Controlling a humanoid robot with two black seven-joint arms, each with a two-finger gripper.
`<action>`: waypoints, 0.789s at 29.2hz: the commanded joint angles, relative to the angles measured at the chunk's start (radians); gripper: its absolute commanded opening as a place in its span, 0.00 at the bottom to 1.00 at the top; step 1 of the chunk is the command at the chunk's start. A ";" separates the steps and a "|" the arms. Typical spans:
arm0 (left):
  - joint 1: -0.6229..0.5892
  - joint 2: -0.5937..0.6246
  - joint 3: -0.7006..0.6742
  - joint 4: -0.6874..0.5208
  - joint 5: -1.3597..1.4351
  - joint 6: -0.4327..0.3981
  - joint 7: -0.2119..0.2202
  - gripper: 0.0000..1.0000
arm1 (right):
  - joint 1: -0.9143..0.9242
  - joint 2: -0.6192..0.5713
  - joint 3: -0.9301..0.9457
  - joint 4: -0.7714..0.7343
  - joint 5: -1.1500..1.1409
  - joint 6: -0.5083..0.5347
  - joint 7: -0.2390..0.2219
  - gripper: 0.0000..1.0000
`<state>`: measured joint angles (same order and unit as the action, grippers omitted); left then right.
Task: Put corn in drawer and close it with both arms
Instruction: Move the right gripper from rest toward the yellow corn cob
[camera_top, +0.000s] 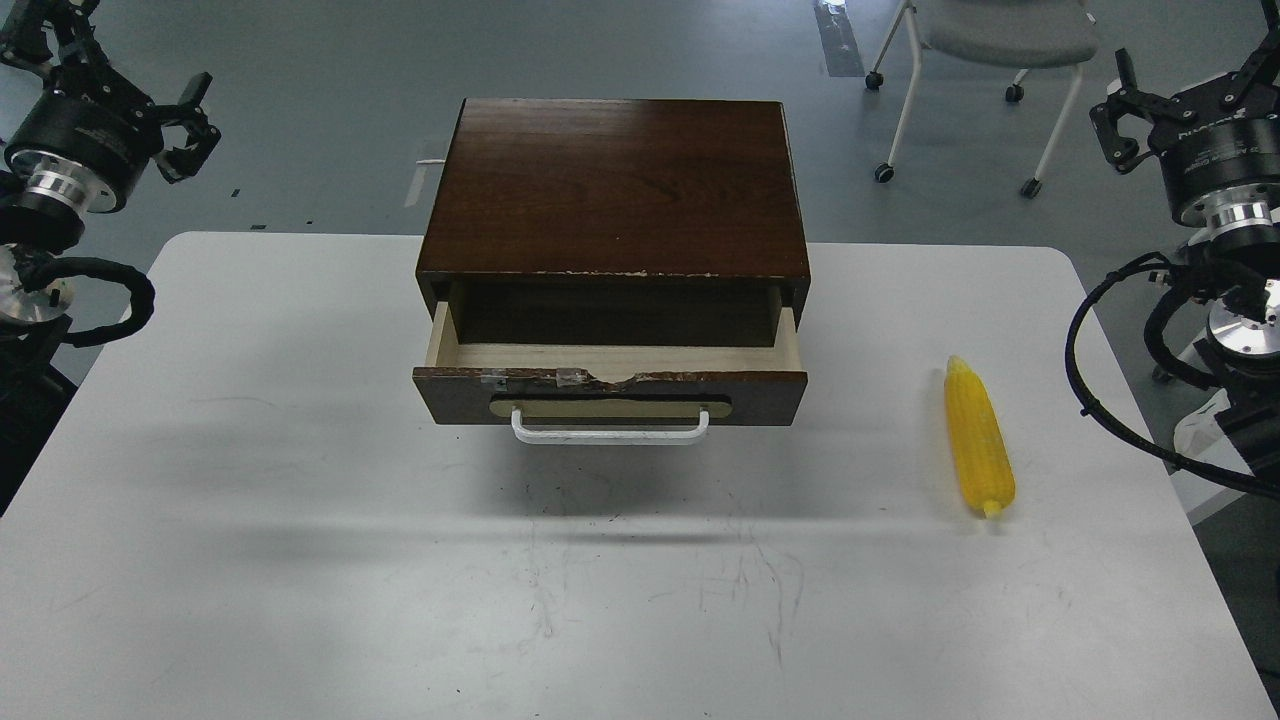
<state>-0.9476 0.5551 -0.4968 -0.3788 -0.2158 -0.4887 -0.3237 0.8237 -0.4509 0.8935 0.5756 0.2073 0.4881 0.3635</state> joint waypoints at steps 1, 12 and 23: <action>0.000 0.000 0.001 0.000 0.001 0.000 0.000 0.98 | 0.002 -0.005 -0.002 -0.002 -0.003 -0.003 -0.003 1.00; -0.005 0.003 -0.003 0.023 -0.002 0.000 -0.002 0.98 | 0.110 -0.123 -0.137 0.003 -0.013 -0.043 0.000 1.00; -0.010 0.025 -0.016 0.015 -0.002 0.000 -0.002 0.98 | 0.417 -0.339 -0.585 0.047 -0.273 -0.123 -0.012 1.00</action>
<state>-0.9578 0.5711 -0.5124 -0.3620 -0.2180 -0.4887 -0.3227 1.0784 -0.7320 0.5552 0.6032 0.1085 0.4156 0.3557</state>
